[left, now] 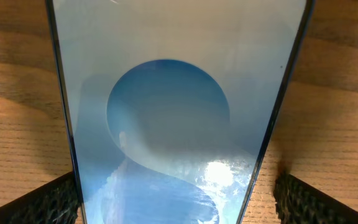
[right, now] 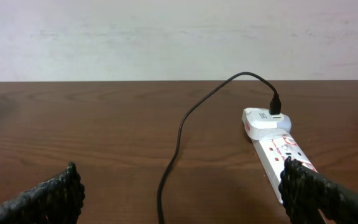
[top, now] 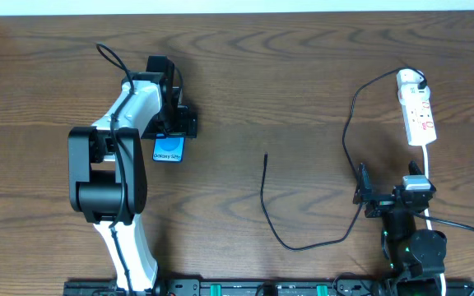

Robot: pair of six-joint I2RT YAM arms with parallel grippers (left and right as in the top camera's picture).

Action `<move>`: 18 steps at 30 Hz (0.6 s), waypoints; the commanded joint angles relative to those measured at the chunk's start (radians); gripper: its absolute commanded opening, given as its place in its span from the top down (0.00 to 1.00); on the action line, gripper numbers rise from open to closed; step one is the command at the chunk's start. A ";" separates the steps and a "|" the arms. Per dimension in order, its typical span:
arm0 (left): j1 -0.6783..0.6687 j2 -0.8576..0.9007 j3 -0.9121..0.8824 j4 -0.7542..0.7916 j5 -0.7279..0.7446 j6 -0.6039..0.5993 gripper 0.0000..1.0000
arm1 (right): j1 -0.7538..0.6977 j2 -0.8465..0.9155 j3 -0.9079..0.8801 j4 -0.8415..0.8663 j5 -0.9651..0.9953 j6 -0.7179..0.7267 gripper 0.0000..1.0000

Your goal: Plug charger to phone and switch on socket

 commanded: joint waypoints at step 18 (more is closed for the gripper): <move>-0.002 0.037 -0.048 0.023 -0.010 0.014 0.02 | 0.005 -0.006 -0.001 -0.002 0.008 -0.015 0.01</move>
